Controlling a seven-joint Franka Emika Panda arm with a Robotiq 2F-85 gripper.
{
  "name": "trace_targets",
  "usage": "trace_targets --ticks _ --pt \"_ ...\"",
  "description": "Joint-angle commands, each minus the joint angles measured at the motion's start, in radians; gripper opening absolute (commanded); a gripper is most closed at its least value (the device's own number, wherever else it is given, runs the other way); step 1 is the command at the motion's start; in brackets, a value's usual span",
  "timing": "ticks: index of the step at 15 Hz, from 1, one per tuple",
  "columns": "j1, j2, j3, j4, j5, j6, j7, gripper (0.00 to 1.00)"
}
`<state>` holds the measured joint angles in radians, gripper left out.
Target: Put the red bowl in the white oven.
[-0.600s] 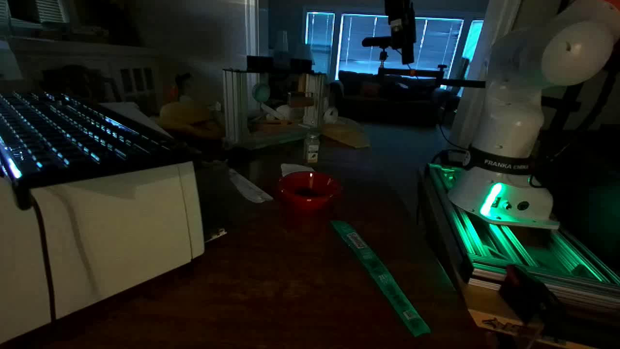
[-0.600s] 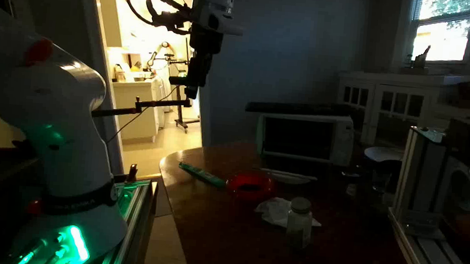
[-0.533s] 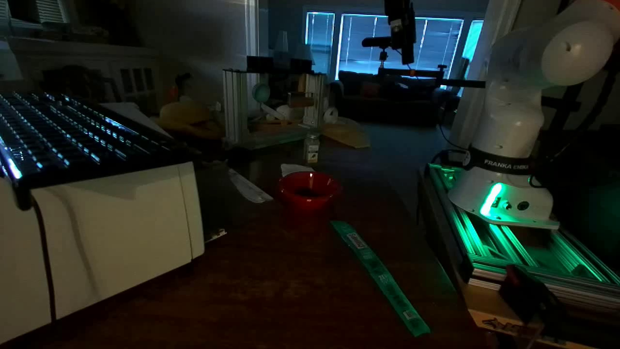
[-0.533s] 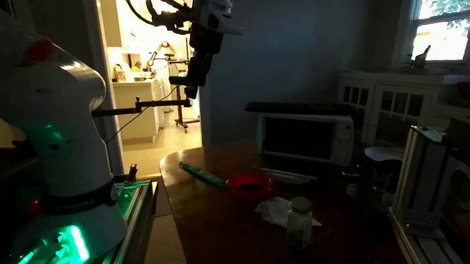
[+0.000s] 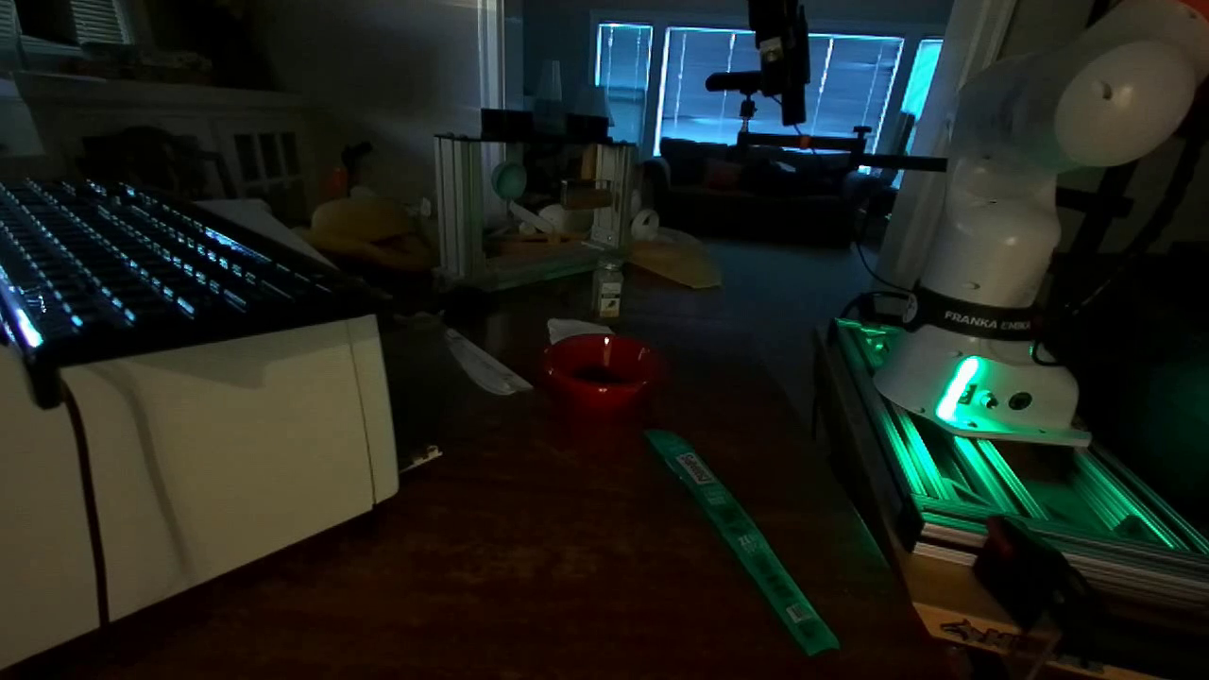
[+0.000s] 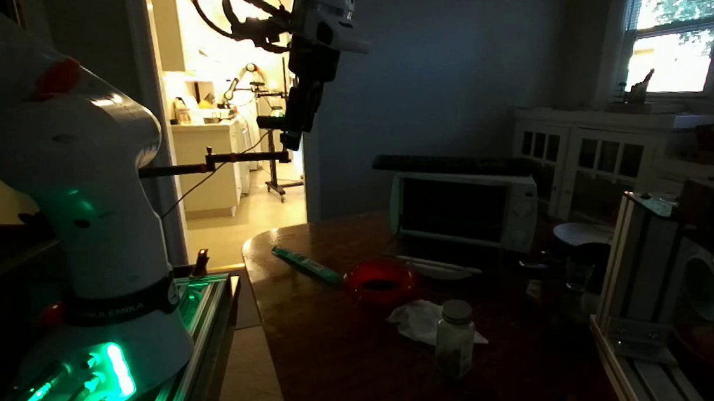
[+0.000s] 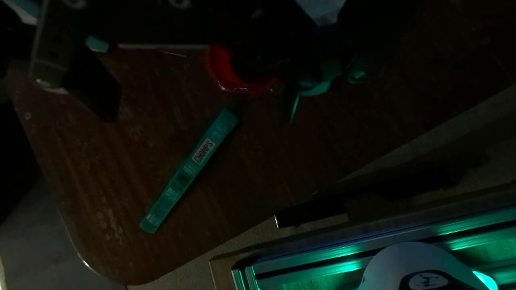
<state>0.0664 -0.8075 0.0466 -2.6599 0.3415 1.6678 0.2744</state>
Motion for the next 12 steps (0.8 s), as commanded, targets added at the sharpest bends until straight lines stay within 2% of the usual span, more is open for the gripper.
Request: trace_targets --ticks 1,5,8,9,11,12 --pt "-0.054 0.043 -0.022 -0.033 -0.012 0.103 -0.102 1.0" --pt "-0.05 0.129 -0.167 -0.096 0.031 0.339 -0.419 1.0" --pt "-0.019 0.245 -0.28 -0.095 0.083 0.508 -0.653 1.0" --pt "-0.004 0.271 -0.314 -0.095 0.097 0.545 -0.734 1.0" --pt "0.068 0.335 -0.416 -0.097 0.123 0.597 -0.893 1.0" --pt "0.055 0.378 -0.426 -0.096 0.169 0.583 -0.964 1.0"
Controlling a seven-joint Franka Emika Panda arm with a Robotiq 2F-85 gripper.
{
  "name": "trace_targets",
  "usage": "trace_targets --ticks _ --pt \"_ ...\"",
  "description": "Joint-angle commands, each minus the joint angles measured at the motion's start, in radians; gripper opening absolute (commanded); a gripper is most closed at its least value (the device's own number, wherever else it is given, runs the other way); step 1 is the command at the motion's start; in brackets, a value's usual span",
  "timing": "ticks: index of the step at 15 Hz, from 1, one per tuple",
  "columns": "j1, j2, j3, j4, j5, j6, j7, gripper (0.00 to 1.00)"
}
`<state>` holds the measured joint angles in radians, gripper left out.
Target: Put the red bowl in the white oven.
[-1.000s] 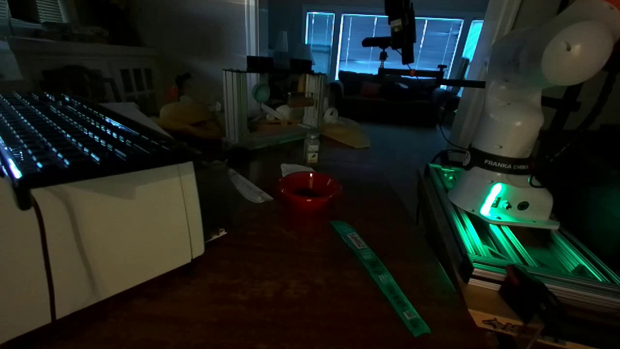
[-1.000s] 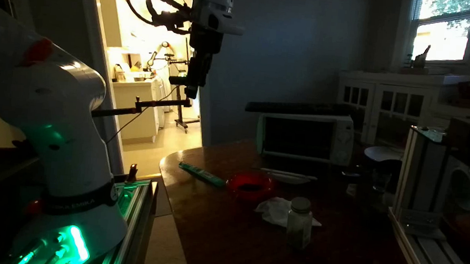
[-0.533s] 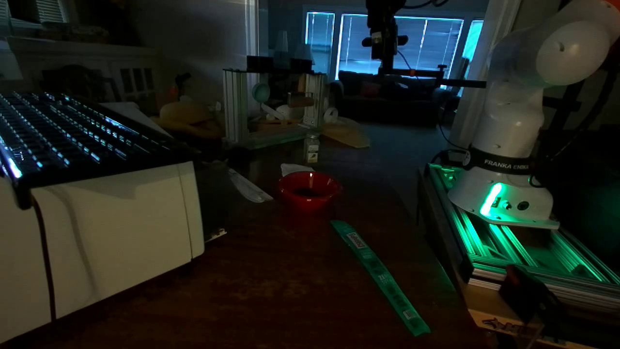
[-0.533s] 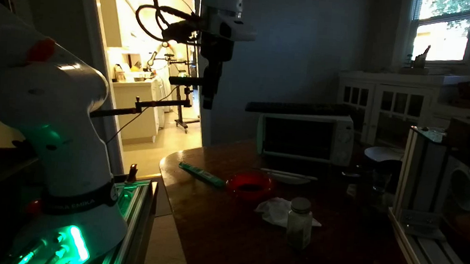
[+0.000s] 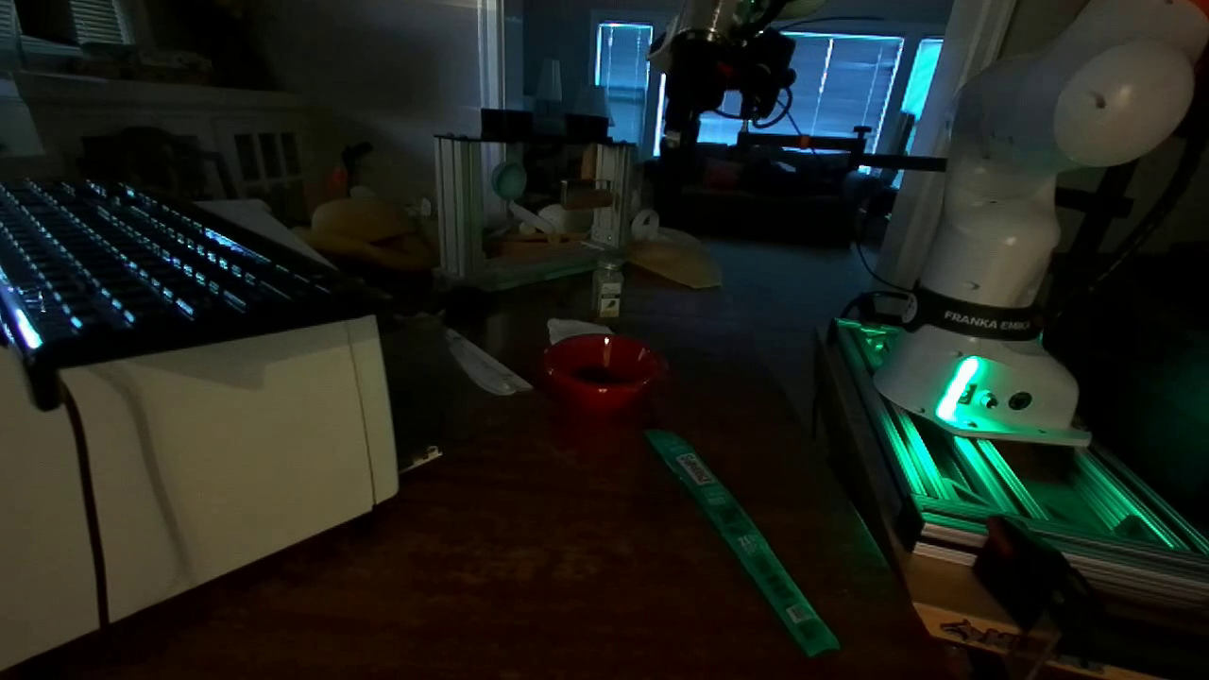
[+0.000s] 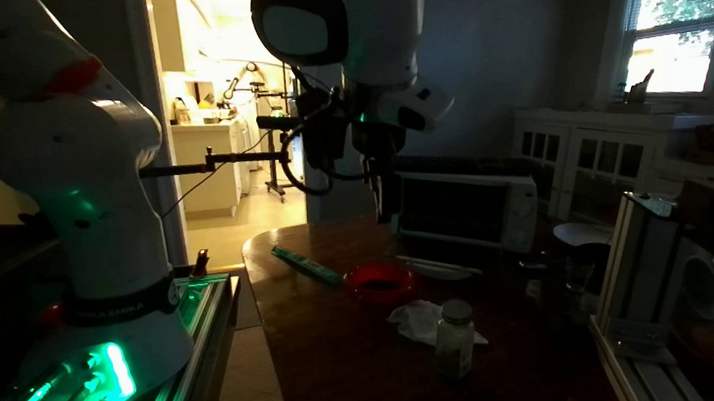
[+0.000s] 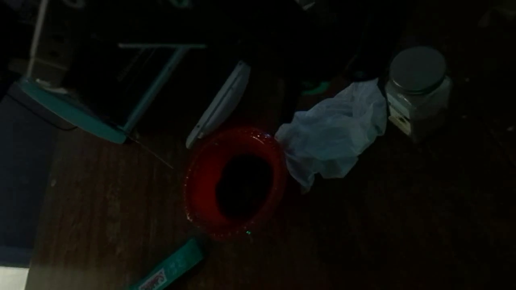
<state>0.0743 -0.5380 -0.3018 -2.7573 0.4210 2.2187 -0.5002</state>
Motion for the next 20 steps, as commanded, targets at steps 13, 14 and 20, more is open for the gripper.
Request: trace_targets --ticks 13,14,20 --pt "0.02 0.257 -0.063 0.006 0.305 0.038 -0.459 1.0" --pt "0.012 0.289 -0.054 0.005 0.347 0.044 -0.505 1.0" --pt "-0.065 0.489 0.013 0.034 0.566 0.031 -0.747 1.0"
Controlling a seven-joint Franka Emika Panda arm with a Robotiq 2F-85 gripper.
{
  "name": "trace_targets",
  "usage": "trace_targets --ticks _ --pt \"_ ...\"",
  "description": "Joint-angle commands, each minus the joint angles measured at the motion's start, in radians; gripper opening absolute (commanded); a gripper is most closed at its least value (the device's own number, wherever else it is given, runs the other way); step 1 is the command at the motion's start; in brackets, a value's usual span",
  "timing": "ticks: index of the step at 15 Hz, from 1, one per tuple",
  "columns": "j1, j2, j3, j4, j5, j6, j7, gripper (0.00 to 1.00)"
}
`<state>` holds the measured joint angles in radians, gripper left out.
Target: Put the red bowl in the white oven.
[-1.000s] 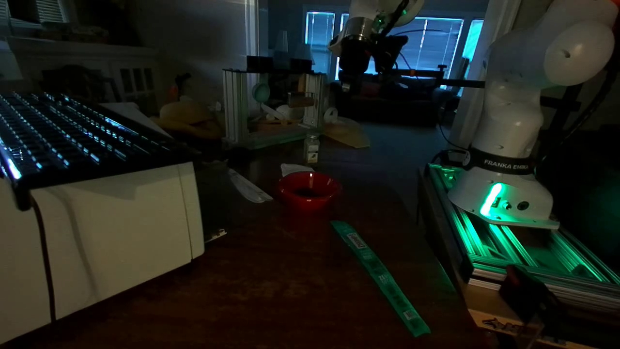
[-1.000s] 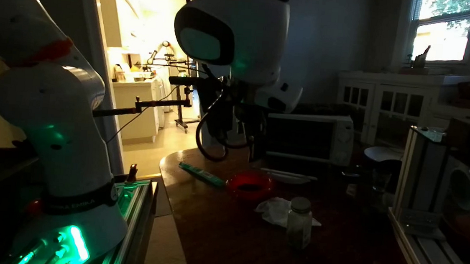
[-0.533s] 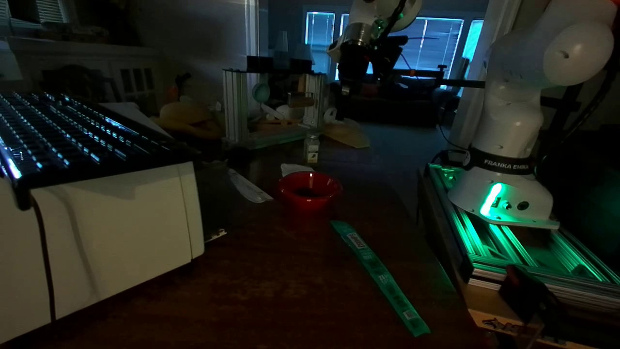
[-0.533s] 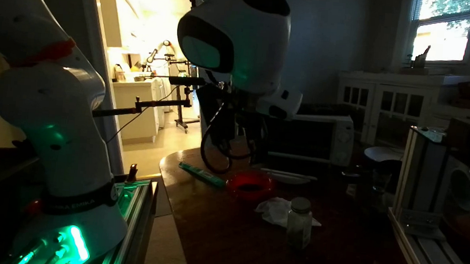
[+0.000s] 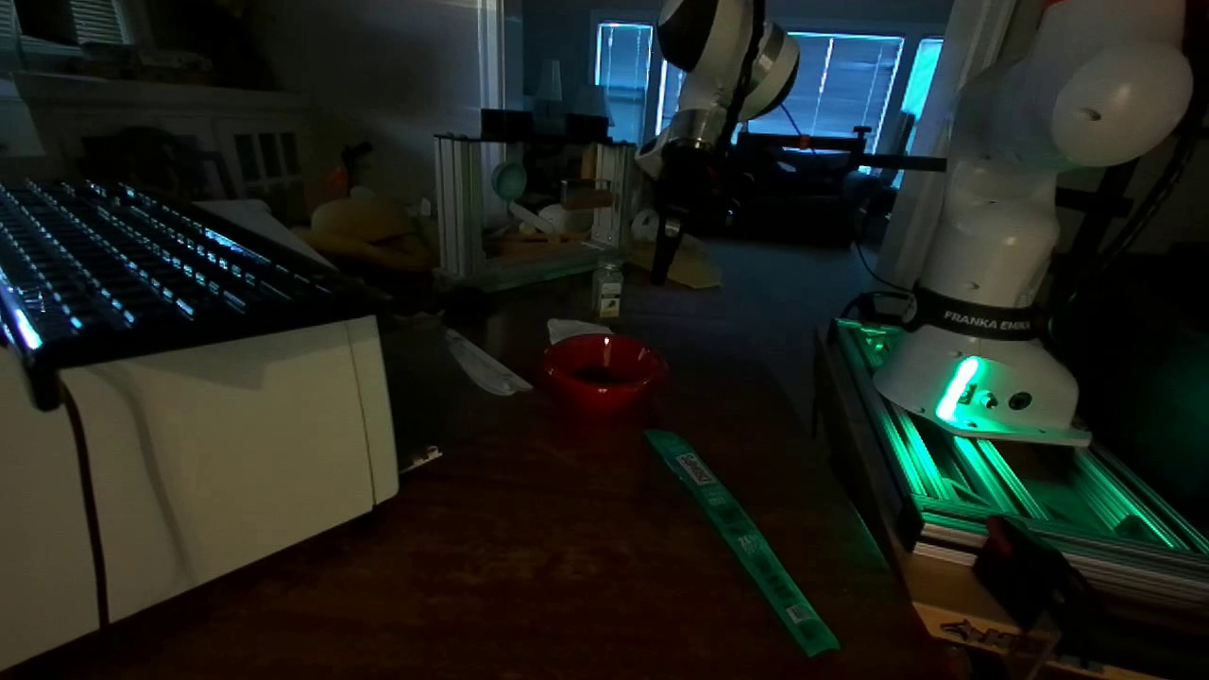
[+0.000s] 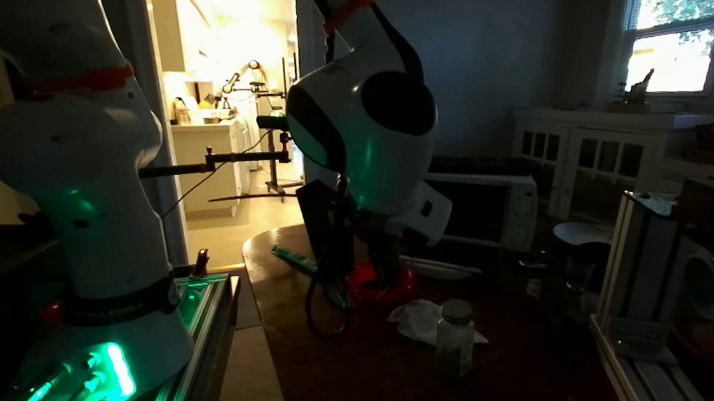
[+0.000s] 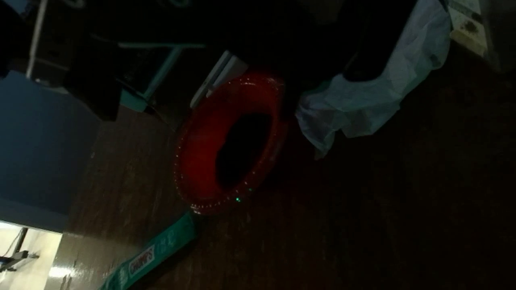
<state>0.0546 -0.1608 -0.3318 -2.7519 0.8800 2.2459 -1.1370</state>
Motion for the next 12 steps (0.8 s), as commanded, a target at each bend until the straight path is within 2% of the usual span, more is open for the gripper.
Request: trace_targets --ticks 1,3,4,8,12 --pt "-0.063 0.14 0.057 0.036 0.141 -0.004 -0.141 1.0" --pt "-0.1 0.195 0.074 0.05 0.221 -0.027 -0.222 1.0" --pt "-0.109 0.12 0.101 0.016 0.151 -0.004 -0.143 1.0" --pt "-0.132 0.136 0.125 0.021 0.158 -0.003 -0.156 1.0" --pt "-0.147 0.205 0.135 0.052 0.319 -0.034 -0.276 1.0"
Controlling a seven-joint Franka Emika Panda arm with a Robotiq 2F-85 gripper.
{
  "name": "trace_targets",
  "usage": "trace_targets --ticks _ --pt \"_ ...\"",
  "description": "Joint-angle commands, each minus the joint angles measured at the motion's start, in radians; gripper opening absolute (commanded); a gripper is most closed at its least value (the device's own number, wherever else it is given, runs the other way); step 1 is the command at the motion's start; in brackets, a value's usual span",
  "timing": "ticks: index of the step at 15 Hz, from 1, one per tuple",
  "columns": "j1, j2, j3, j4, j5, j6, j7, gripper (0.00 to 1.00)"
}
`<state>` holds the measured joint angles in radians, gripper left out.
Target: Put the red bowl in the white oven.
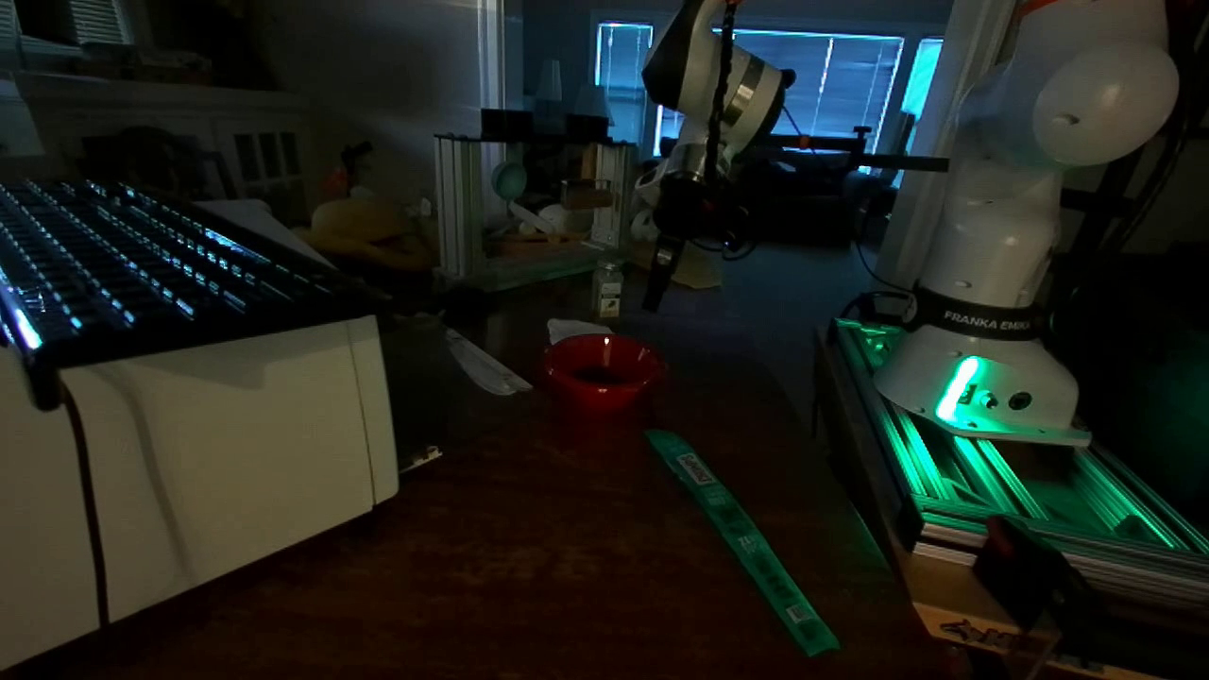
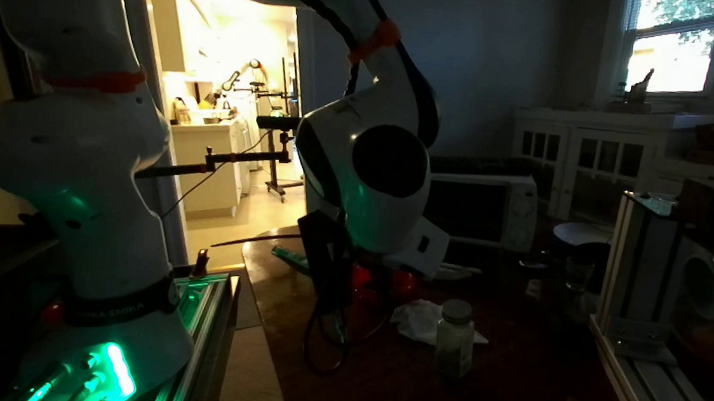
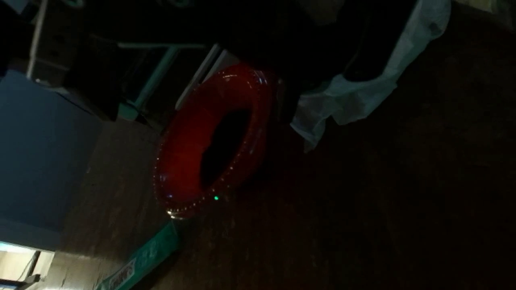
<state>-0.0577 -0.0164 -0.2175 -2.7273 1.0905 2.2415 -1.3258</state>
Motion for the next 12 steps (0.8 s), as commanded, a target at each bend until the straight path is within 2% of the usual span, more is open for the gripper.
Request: trace_targets --ticks 1,5,11,12 --pt "-0.043 0.079 0.023 0.034 0.151 -0.041 -0.111 1.0" --pt "-0.072 0.172 0.027 0.066 0.237 -0.082 -0.175 1.0" --pt "-0.096 0.297 0.035 0.125 0.266 -0.163 -0.211 1.0" --pt "-0.097 0.312 0.038 0.135 0.27 -0.172 -0.213 0.95"
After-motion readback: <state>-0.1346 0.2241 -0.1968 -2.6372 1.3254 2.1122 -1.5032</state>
